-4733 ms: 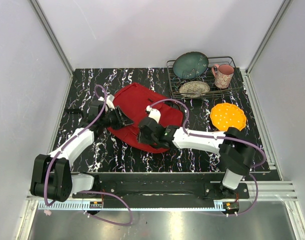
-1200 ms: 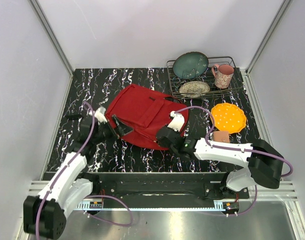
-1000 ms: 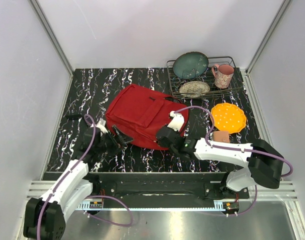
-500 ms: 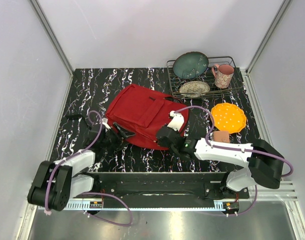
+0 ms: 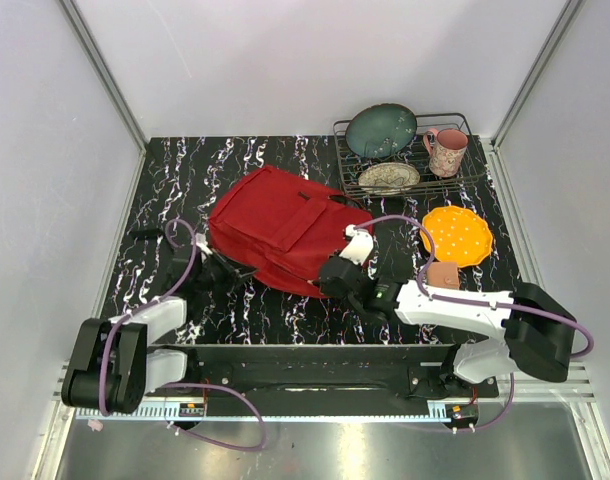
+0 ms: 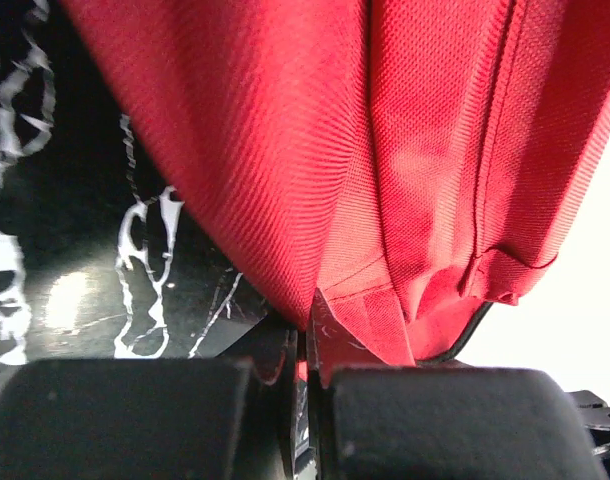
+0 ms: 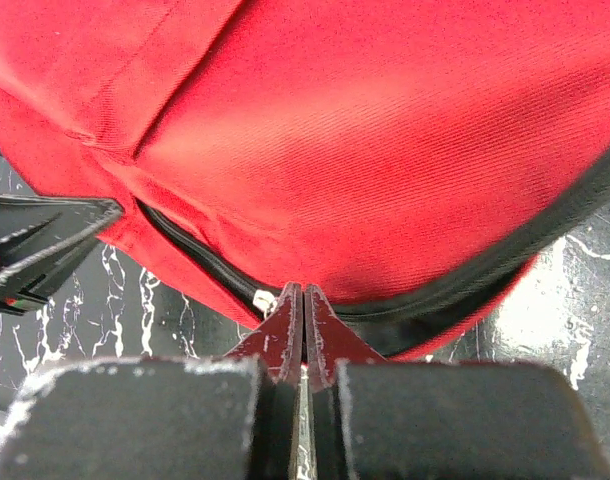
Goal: Pack the student bag
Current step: Zip the student bag at the center of the board.
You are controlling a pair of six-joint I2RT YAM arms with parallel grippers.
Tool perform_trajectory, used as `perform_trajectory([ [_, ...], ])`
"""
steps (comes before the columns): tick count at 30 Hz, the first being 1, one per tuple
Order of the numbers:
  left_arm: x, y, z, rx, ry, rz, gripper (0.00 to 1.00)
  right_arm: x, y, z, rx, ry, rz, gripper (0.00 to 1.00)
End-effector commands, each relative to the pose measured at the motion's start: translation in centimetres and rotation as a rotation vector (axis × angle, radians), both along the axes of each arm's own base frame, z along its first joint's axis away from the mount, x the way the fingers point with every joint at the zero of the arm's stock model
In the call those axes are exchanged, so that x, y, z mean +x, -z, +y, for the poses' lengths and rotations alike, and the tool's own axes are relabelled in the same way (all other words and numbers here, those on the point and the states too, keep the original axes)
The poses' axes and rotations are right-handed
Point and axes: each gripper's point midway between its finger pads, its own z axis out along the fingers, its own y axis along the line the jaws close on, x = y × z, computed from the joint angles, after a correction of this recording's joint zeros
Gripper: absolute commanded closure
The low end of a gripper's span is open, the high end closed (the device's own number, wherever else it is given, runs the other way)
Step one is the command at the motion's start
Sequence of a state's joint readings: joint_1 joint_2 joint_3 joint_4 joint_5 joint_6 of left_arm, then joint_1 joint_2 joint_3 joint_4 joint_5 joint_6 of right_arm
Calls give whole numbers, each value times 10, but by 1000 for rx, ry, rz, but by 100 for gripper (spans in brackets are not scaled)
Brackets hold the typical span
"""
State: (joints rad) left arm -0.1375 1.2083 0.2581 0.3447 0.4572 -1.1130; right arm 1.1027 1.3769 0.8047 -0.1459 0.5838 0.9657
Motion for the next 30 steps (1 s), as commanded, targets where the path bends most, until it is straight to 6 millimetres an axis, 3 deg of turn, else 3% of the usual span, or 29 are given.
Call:
perform_trajectory([
  [1,26,-26,35,65,-81,-121,100,4,-15,-7,35,42,-47,100],
  [7,24,-22,69,35,-129,-86,100,6,-17,-20,51,76,-60,100],
  [11,25,-24,87,14,-133,-90,100,8,-30,-31,82,98,-87,100],
  [12,25,-25,88,14,-120,-89,99,9,-32,-31,85,95,-95,100],
  [13,24,-23,89,12,-111,-65,91,9,-36,-29,87,80,-107,100],
  [14,26,-28,88,13,-83,-83,73,9,-37,-28,88,71,-108,100],
  [16,28,-38,84,-9,-62,-126,53,11,-40,-20,92,46,-115,100],
  [17,26,-45,80,-29,-46,-146,38,9,-40,-16,97,26,-107,100],
  [19,19,-51,74,-20,-19,-150,30,10,-39,-6,108,1,-105,100],
  [24,10,-97,62,128,91,-325,11,8,-43,15,173,-66,-108,100],
  [27,3,-121,33,148,240,-439,5,7,-47,23,198,-101,-121,100],
  [28,-3,-132,12,143,333,-473,4,6,-47,25,198,-115,-124,100],
  [30,-6,-126,-7,194,437,-475,4,6,-50,26,212,-121,-134,100],
])
